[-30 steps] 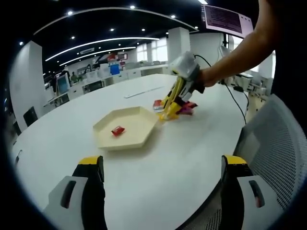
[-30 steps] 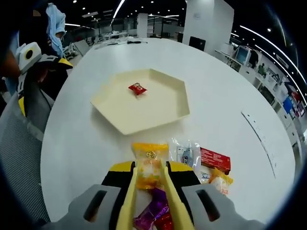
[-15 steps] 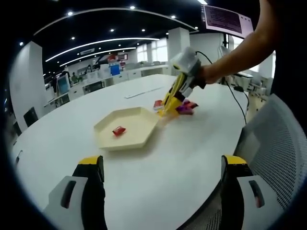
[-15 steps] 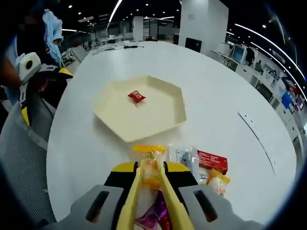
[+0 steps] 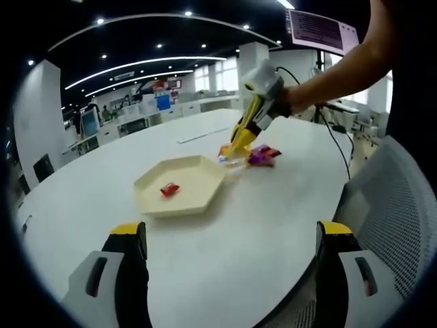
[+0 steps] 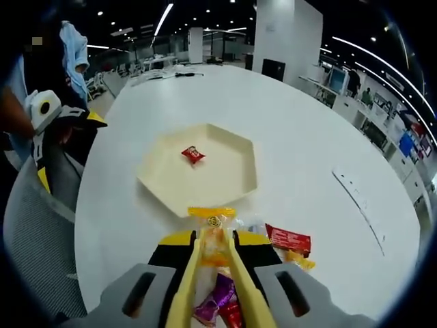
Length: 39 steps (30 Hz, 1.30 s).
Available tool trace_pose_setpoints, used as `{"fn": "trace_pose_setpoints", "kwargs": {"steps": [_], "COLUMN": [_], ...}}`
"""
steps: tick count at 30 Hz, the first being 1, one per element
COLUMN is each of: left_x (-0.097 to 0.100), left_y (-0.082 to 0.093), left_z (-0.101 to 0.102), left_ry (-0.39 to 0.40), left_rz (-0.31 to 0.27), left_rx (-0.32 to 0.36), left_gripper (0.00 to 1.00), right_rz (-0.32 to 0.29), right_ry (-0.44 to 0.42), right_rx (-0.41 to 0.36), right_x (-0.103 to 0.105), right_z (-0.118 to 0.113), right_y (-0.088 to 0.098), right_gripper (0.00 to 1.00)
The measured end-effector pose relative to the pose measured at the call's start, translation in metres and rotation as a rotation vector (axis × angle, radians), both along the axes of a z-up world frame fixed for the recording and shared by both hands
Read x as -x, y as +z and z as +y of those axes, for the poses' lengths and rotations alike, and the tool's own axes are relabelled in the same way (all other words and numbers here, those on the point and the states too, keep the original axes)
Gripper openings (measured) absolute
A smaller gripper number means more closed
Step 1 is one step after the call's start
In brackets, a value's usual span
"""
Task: Place the target food into the container with the food tongs after gripping and lifting it, then release it inside without dropping or visibly crushing the food.
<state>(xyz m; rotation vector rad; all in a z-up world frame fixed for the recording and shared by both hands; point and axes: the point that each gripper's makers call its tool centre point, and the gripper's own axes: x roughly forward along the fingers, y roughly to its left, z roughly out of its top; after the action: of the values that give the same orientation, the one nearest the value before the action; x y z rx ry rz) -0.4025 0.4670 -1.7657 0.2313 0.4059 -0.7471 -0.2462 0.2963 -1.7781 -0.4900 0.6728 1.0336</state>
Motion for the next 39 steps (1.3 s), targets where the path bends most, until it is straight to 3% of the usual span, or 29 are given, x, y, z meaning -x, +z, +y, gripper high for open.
{"fn": "trace_pose_setpoints", "kwargs": {"steps": [14,39], "left_x": [-0.002,-0.001], "left_y": [0.001,0.000], "left_z": [0.002,0.002], "left_ry": [0.009,0.010], "left_rz": [-0.007,-0.016], "left_rx": [-0.002,-0.022], "left_gripper": [0.99,0.99], "right_rz": [-0.038,-0.079], "right_ry": [0.030,0.146], "right_rx": [-0.013,-0.057], "right_x": [-0.005,-0.018], "right_z": [0.014,0.105], "right_y": [0.026,0.074], "right_gripper": [0.20,0.20]}}
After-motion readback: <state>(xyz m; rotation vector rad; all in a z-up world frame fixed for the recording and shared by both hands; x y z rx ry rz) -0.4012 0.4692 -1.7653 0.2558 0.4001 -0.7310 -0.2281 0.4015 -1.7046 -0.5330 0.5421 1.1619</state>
